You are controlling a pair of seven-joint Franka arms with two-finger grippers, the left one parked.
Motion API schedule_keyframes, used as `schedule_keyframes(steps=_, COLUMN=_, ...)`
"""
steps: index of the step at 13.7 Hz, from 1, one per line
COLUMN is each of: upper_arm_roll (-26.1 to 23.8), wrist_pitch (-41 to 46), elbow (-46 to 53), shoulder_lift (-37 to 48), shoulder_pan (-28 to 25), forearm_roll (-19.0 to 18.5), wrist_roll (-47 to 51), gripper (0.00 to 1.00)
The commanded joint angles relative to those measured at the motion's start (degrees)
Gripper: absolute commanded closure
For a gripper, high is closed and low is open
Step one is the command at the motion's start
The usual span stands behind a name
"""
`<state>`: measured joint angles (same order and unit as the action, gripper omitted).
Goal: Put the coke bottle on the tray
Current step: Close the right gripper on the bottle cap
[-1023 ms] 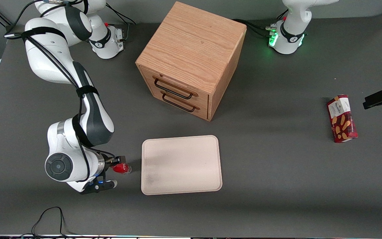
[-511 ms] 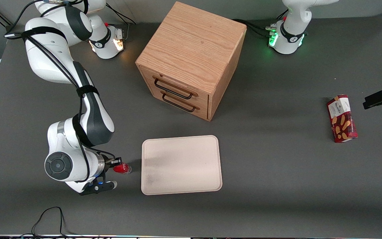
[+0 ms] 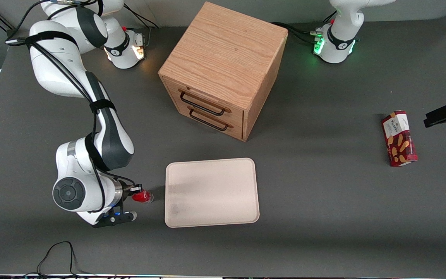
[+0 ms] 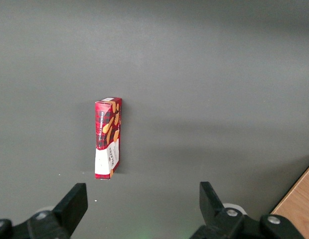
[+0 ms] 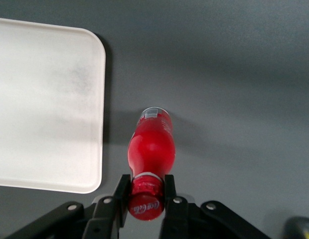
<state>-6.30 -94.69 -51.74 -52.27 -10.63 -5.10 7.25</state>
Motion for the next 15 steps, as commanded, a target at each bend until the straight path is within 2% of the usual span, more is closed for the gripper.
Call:
schedule_keyframes(steps=1, upper_arm_roll=-0.29, wrist_pitch=0.82, elbow=1.55, shoulder_lift=-0.55, shoulder_pan=-0.53, forearm_roll=-1.05, wrist_roll=2.94, gripper=1.00)
schedule_keyframes(steps=5, upper_arm_roll=-0.73, wrist_pitch=8.62, elbow=1.73, shoulder_lift=1.90, shoulder_pan=-0.53, forearm_roll=-0.88, wrist_roll=3.03, gripper=1.00)
schedule_keyframes(steps=15, upper_arm_roll=-0.47, wrist_pitch=25.33, elbow=1.82, shoulder_lift=17.18, shoulder_pan=-0.45, forearm_roll=0.09, wrist_roll=3.12, gripper=1.00)
